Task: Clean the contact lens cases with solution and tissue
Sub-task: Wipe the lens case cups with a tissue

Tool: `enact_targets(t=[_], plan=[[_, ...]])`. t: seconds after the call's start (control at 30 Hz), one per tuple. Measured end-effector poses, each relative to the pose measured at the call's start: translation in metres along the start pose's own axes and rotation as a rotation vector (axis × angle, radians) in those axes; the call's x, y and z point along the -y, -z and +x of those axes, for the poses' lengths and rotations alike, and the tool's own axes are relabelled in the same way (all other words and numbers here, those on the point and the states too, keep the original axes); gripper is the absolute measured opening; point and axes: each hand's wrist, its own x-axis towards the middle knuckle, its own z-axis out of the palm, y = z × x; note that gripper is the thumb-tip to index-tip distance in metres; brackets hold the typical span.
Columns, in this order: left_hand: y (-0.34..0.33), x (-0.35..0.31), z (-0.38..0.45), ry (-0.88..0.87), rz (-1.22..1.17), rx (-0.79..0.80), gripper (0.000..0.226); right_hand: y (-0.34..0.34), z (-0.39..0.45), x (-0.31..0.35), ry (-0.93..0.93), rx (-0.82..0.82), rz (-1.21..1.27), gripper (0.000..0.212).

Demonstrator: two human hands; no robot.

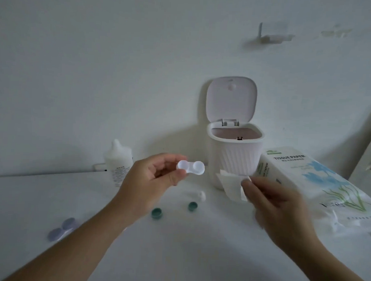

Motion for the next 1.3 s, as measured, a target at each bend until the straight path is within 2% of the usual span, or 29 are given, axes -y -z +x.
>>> enact_targets(t=[0.07,0.17,0.33,0.47,0.6,0.67,0.83,0.97,1.17,1.3], plan=[[0.005,0.012,-0.01,-0.006,-0.019,0.015,0.027,-0.013,0.011,0.014,-0.068,0.025,0.101,0.018],[0.008,0.027,-0.014,-0.025,0.001,0.027,0.028,-0.039,0.029,0.024,-0.107,0.072,0.114,0.026],[0.008,0.041,-0.014,-0.084,0.065,-0.057,0.03,-0.07,0.046,0.014,-0.177,0.185,0.15,0.03],[0.008,0.044,-0.02,-0.145,0.119,-0.108,0.029,-0.078,0.04,0.004,-0.212,0.396,0.205,0.041],[0.008,0.045,-0.024,-0.168,0.199,-0.101,0.033,-0.074,0.037,-0.003,-0.284,0.618,0.388,0.037],[0.008,0.045,-0.025,-0.156,0.225,-0.093,0.036,-0.072,0.035,-0.003,-0.27,0.691,0.366,0.034],[0.006,0.047,-0.029,-0.184,0.277,-0.063,0.029,-0.073,0.029,-0.004,-0.3,0.666,0.237,0.026],[0.008,0.048,-0.031,-0.21,0.311,-0.018,0.029,-0.071,0.027,-0.001,-0.31,0.693,0.168,0.027],[0.007,0.047,-0.031,-0.316,0.404,-0.103,0.023,-0.072,0.024,0.003,-0.297,0.598,0.192,0.032],[0.002,0.048,-0.034,-0.358,0.436,-0.094,0.025,-0.073,0.022,0.005,-0.268,0.588,0.207,0.029]])
